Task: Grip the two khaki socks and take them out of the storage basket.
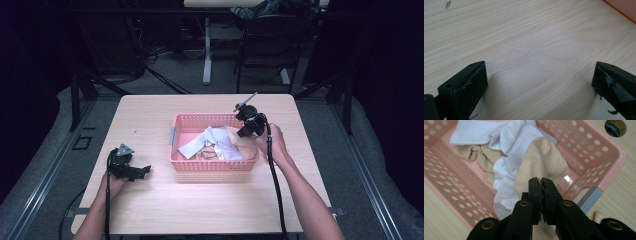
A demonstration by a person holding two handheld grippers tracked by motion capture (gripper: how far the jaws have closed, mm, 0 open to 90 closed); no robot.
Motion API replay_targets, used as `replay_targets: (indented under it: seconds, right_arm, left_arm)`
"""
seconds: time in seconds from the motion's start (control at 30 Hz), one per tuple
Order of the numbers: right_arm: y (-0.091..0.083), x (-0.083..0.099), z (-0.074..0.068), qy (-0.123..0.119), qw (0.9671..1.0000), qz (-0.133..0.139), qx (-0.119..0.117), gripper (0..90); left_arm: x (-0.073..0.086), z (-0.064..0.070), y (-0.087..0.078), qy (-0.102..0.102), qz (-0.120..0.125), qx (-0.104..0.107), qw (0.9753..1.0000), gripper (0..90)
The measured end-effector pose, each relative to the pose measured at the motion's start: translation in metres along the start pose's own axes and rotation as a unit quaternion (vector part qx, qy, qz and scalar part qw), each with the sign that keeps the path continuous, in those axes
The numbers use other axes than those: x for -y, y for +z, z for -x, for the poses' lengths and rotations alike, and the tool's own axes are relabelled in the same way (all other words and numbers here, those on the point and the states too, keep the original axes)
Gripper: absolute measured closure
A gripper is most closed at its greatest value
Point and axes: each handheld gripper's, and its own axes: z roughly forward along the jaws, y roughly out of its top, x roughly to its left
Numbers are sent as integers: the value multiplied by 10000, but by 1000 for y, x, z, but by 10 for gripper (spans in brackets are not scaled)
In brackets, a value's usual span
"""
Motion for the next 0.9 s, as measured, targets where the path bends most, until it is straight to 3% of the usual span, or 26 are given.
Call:
replay_targets:
  seconds: [0.9]
  right_arm:
    - [-52,-24,2,-22,9979,635,95,859]
  left_arm:
    - [0,0,0,10,-10,24,10000,1]
